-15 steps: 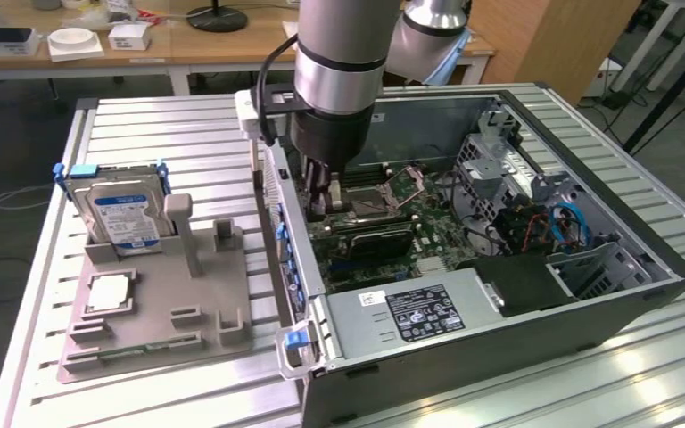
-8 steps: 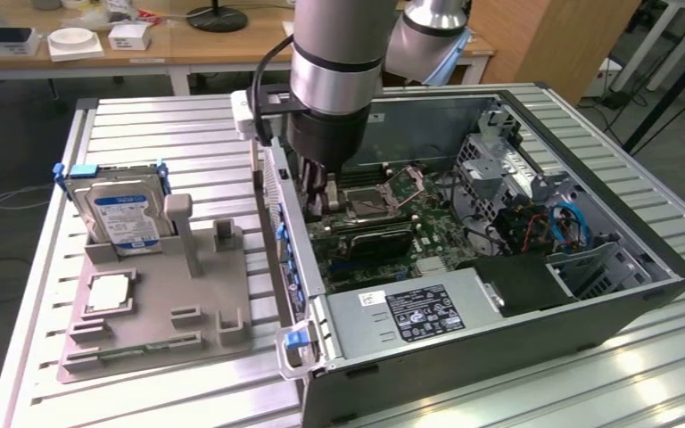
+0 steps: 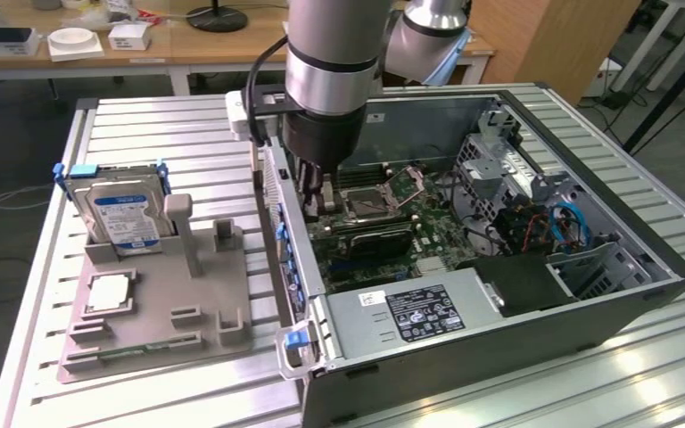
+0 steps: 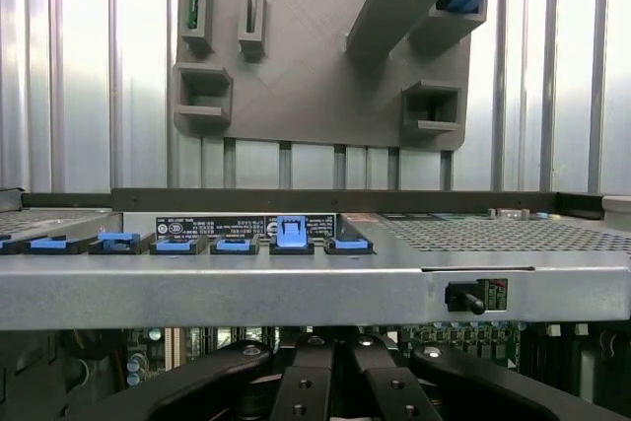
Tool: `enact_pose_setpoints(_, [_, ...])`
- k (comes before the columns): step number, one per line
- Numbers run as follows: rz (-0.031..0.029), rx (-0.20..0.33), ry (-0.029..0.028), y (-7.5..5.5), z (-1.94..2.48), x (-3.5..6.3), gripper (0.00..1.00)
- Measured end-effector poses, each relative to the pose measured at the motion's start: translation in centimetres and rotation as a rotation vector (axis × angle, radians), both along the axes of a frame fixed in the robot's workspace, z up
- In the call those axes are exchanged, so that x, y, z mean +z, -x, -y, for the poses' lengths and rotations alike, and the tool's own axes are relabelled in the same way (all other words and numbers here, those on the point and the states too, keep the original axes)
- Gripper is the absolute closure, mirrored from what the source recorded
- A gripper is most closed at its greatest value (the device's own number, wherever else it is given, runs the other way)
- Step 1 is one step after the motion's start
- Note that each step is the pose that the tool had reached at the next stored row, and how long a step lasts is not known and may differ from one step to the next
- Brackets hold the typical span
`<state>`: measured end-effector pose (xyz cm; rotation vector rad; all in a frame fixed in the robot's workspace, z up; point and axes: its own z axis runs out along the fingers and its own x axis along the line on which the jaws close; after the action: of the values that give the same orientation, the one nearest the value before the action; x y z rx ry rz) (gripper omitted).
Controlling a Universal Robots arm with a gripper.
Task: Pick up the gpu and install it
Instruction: 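Press down on the gpu until it lock into place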
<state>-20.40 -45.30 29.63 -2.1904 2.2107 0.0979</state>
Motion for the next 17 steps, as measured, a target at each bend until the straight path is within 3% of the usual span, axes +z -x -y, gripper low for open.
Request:
enact_pose_setpoints(5, [0.0013, 0.0, 0.0001, 0.02, 0.01, -0.05, 0.89])
enact_pose_setpoints(11, [0.0003, 0.0, -0.0142, 0.02, 0.09, 0.75, 0.89])
enact_pose_setpoints(17, [0.0002, -0.002, -0.0149, 0.13, 0.48, 0.66, 0.89])
